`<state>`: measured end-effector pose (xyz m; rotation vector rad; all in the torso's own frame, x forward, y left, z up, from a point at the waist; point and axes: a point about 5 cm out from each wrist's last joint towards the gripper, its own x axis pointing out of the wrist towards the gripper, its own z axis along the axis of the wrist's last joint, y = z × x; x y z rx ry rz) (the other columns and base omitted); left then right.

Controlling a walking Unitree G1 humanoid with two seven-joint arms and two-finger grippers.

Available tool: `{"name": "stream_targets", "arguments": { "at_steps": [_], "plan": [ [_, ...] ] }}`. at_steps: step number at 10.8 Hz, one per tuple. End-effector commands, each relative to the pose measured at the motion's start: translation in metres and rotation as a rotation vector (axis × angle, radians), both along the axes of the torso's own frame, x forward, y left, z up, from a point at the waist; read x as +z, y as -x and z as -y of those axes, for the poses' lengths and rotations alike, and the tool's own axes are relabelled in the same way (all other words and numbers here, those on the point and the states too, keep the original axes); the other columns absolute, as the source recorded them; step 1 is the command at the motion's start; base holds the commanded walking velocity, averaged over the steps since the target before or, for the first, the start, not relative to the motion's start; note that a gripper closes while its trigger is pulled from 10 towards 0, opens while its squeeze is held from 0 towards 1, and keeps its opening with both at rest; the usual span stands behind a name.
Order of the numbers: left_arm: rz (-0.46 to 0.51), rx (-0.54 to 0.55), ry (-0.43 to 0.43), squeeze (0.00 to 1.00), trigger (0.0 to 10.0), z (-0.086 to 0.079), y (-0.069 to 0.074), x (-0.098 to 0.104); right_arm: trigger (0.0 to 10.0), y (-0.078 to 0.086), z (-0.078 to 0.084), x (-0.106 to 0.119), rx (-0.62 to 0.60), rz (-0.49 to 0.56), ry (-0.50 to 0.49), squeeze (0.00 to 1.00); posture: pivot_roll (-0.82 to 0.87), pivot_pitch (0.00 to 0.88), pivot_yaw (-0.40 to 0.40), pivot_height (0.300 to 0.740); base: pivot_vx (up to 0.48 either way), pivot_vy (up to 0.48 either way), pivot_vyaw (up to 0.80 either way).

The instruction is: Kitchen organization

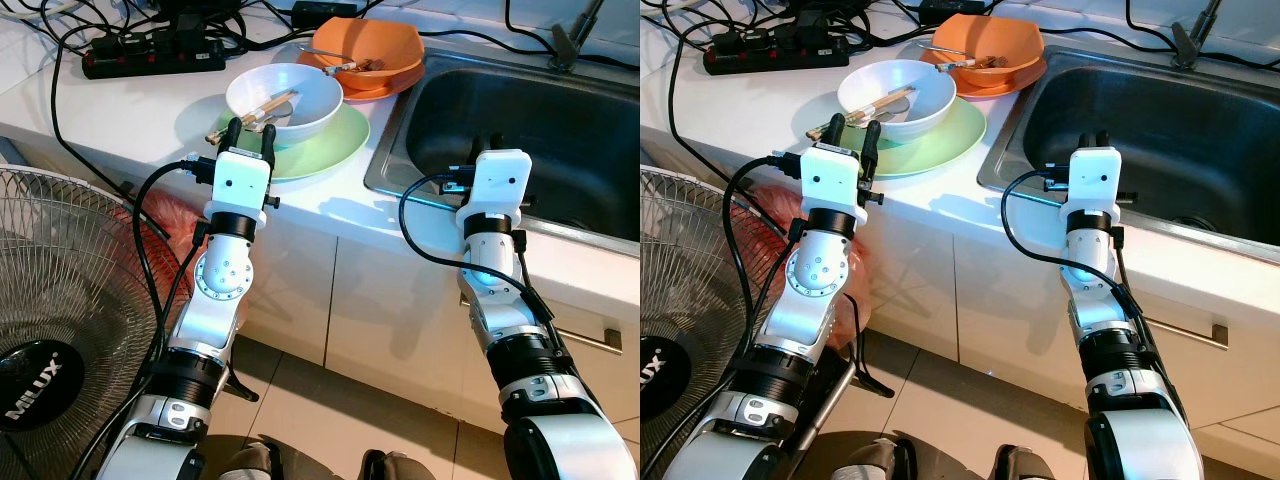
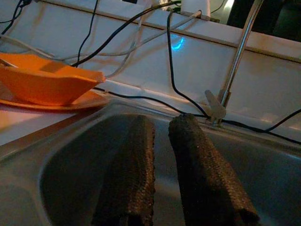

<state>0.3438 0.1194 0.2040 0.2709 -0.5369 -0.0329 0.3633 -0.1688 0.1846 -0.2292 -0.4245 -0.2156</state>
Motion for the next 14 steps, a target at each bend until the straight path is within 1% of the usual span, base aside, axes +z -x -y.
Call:
{"name": "stream_targets", "arguments": {
  "at_steps": [1, 2, 3, 4, 11, 12, 13, 14],
  "plan": [
    [0.005, -0.003, 0.005, 0.0, 10.0, 0.0, -0.002, 0.003, 10.0, 0.003, 0.002, -0.001, -0.008, -0.002, -0.009, 0.0, 0.02, 0.149, 0.004, 0.74, 0.0, 0.0, 0.0],
    [0.005, -0.004, 0.004, 0.0, 10.0, 0.001, -0.002, 0.003, 10.0, 0.003, 0.003, -0.002, -0.009, -0.002, -0.009, 0.0, 0.02, 0.149, 0.003, 0.74, 0.0, 0.0, 0.0],
    [0.005, -0.005, 0.004, 0.0, 5.9, 0.001, -0.002, 0.003, 10.0, 0.003, 0.003, -0.002, -0.01, -0.003, -0.009, 0.0, 0.02, 0.149, 0.002, 0.74, 0.0, 0.0, 0.0],
    [0.005, -0.006, 0.004, 0.0, 0.0, 0.001, -0.002, 0.003, 10.0, 0.003, 0.003, -0.002, -0.01, -0.003, -0.008, 0.0, 0.02, 0.149, 0.002, 0.74, 0.0, 0.0, 0.0],
    [0.03, -0.033, -0.01, 0.0, 0.0, 0.007, 0.0, 0.005, 10.0, 0.003, 0.002, -0.003, -0.007, -0.006, -0.008, 0.0, 0.02, 0.141, 0.002, 0.74, 0.0, 0.0, 0.0],
    [0.047, -0.06, -0.011, 0.0, 4.1, 0.011, 0.002, 0.008, 10.0, 0.003, 0.002, -0.003, -0.007, -0.006, -0.008, 0.0, 0.02, 0.139, 0.003, 0.74, 0.0, 0.0, 0.0],
    [0.073, -0.106, -0.011, 0.0, 10.0, 0.018, 0.004, 0.014, 10.0, 0.003, 0.001, -0.003, -0.007, -0.005, -0.008, 0.0, 0.02, 0.137, 0.003, 0.74, 0.0, 0.0, 0.0],
    [0.087, -0.125, -0.006, 0.0, 10.0, 0.022, 0.006, 0.017, 10.0, 0.003, 0.001, -0.003, -0.008, -0.005, -0.008, 0.0, 0.02, 0.137, 0.003, 0.74, 0.0, 0.0, 0.0]
  ]
}}
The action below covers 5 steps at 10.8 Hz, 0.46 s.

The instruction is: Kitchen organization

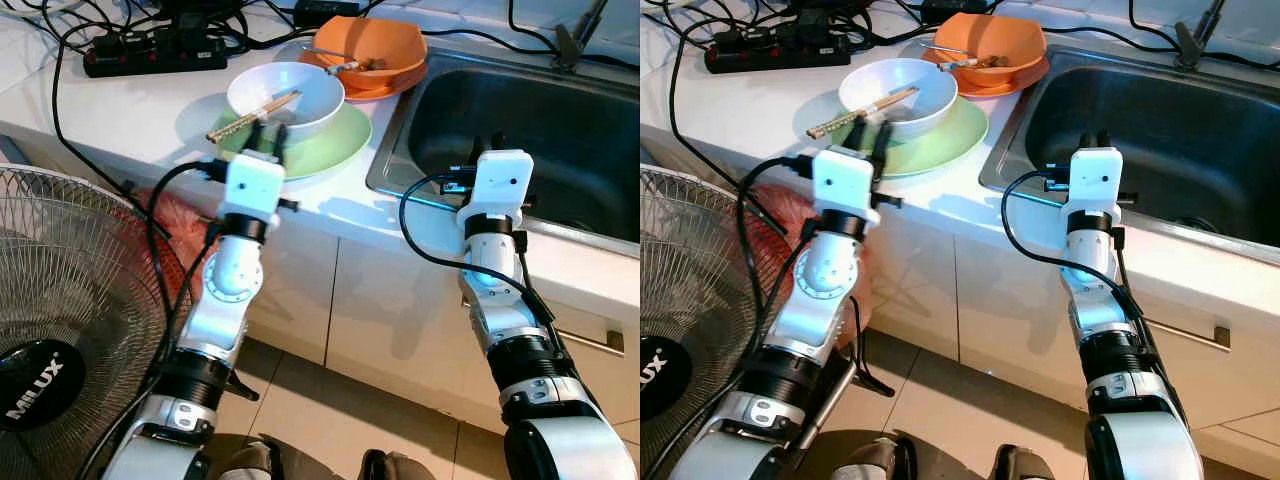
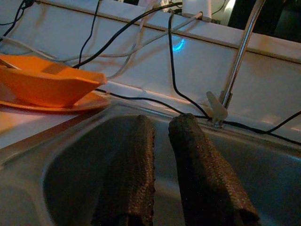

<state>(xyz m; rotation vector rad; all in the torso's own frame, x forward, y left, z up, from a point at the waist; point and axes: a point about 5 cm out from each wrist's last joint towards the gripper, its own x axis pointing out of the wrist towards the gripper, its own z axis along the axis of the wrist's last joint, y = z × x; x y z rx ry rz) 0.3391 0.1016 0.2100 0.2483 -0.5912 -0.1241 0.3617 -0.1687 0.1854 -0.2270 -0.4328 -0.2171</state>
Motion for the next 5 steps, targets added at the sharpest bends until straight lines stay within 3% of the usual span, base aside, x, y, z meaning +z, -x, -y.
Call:
{"name": "stream_targets", "arguments": {
  "at_steps": [1, 5],
  "plan": [
    [0.053, -0.037, 0.007, 0.0, 10.0, 0.0051, 0.0018, 0.0134, 10.0, 0.0018, 0.0012, -0.0037, -0.007, -0.013, -0.006, 0.0, 0.02, 0.137, 0.003, 0.74, 0.0, 0.0, 0.0],
    [0.053, -0.037, 0.007, 0.0, 10.0, 0.0051, 0.0018, 0.0134, 10.0, 0.0018, 0.0012, -0.0037, -0.007, -0.013, -0.006, 0.0, 0.02, 0.137, 0.003, 0.74, 0.0, 0.0, 0.0]
  ]
}}
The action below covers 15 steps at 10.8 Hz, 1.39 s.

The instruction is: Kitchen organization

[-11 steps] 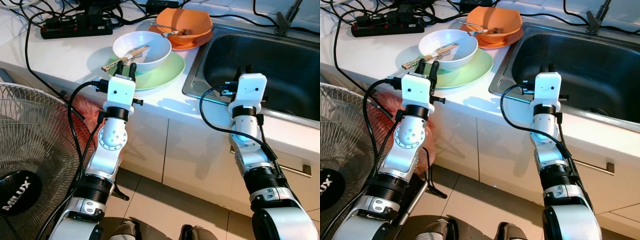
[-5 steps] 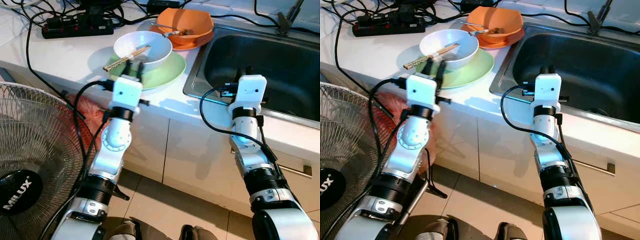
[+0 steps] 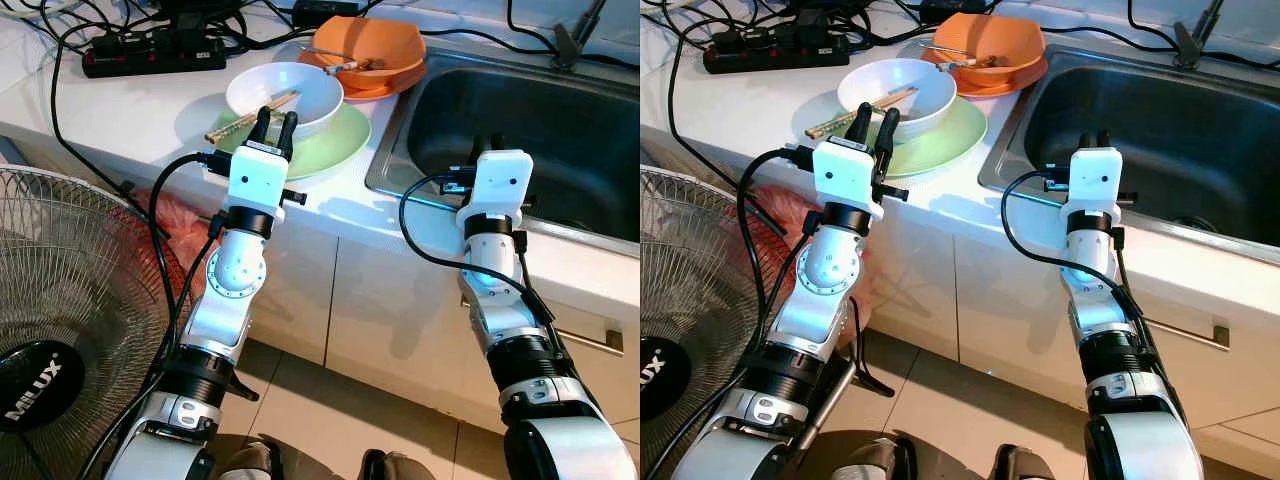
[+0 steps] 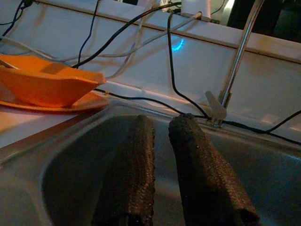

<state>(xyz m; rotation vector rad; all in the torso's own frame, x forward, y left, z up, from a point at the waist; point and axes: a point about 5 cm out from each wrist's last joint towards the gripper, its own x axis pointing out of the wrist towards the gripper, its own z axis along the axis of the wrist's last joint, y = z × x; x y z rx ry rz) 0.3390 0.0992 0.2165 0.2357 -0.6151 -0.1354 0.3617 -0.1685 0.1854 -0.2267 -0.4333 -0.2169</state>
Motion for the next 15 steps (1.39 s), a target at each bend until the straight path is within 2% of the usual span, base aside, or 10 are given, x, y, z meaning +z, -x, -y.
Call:
{"name": "stream_targets", "arguments": {
  "at_steps": [1, 7, 8, 9, 15],
  "plan": [
    [0.032, -0.019, -0.002, 0.0, 10.0, 0.003, 0.002, 0.007, 10.0, 0.002, 0.001, -0.004, -0.008, -0.014, -0.006, 0.0, 0.02, 0.137, 0.003, 0.74, 0.0, 0.0, 0.0],
    [0.035, -0.026, 0.001, 0.0, 10.0, 0.003, 0.002, 0.008, 10.0, 0.002, 0.001, -0.004, -0.007, -0.014, -0.006, 0.0, 0.02, 0.137, 0.003, 0.74, 0.0, 0.0, 0.0],
    [0.143, -0.029, -0.022, 0.0, 0.0, 0.004, 0.006, 0.034, 10.0, 0.002, 0.001, -0.004, -0.011, -0.011, -0.009, 0.0, 0.03, 0.141, -0.002, 0.74, 0.0, 0.0, 0.0],
    [0.203, -0.029, -0.032, 0.0, 10.0, 0.005, 0.009, 0.049, 10.0, 0.002, 0.001, -0.003, -0.013, -0.009, -0.01, 0.0, 0.03, 0.141, -0.002, 0.74, 0.0, 0.0, 0.0],
    [0.209, -0.026, -0.033, 0.0, 10.0, 0.005, 0.01, 0.05, 10.0, 0.002, 0.0, -0.003, -0.011, -0.007, -0.012, 0.0, 0.03, 0.142, -0.003, 0.74, 0.0, 0.0, 0.0]
  ]
}}
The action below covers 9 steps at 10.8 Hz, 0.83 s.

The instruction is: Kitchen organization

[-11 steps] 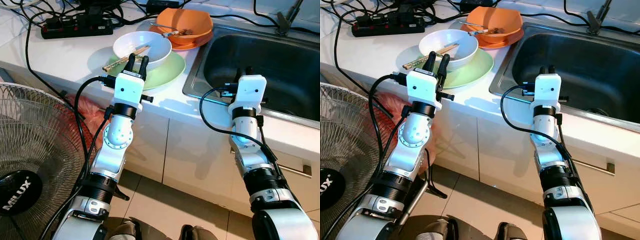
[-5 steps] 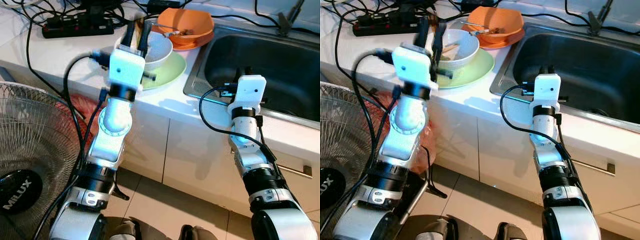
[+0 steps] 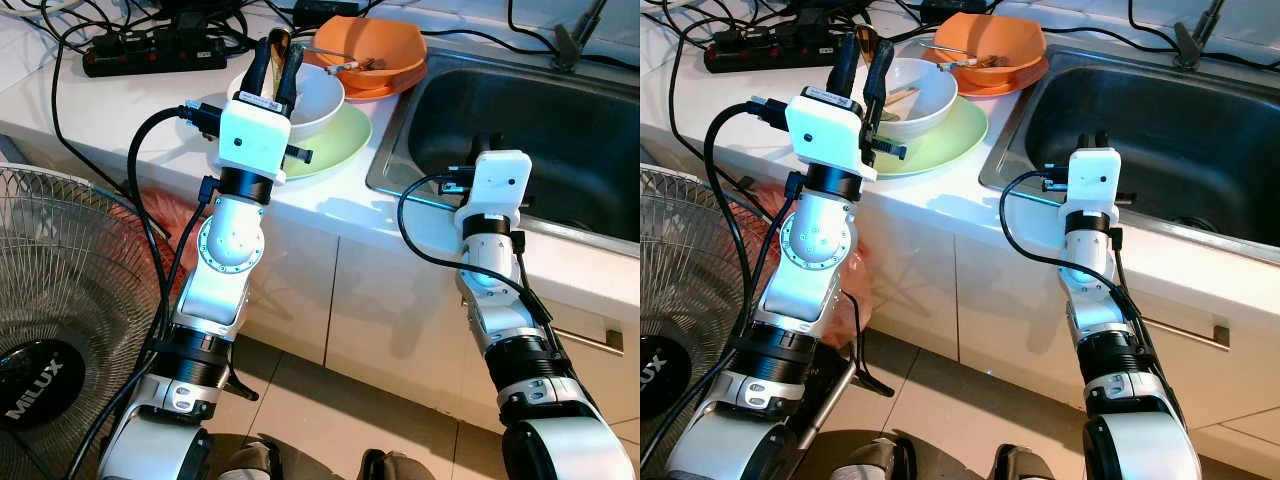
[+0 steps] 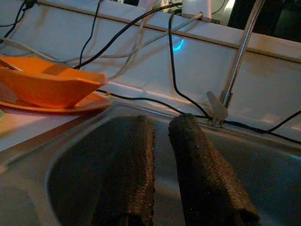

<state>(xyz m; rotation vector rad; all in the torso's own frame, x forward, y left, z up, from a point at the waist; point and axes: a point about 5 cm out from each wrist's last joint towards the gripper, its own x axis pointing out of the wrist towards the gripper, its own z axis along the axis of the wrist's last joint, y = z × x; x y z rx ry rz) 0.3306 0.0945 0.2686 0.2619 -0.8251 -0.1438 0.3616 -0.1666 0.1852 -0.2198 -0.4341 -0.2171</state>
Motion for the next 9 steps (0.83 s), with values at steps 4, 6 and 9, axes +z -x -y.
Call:
{"name": "stream_targets", "arguments": {
  "at_steps": [4, 6, 9],
  "plan": [
    [0.001, 0.002, -0.014, 0.0, 10.0, 0.0, 0.001, -0.002, 10.0, 0.001, 0.002, -0.003, -0.013, -0.008, -0.006, 0.0, 0.03, 0.142, -0.003, 0.74, 0.0, 0.0, 0.0],
    [0.001, 0.002, -0.014, 0.0, 10.0, 0.0, 0.001, -0.002, 10.0, 0.001, 0.002, -0.003, -0.013, -0.008, -0.006, 0.0, 0.03, 0.142, -0.003, 0.74, 0.0, 0.0, 0.0],
    [-0.165, 0.012, 0.07, 0.0, 10.0, -0.011, -0.007, -0.034, 10.0, 0.002, 0.002, -0.004, -0.01, -0.012, -0.009, 0.0, 0.03, 0.133, 0.002, 0.74, 0.0, 0.0, 0.0]
  ]
}}
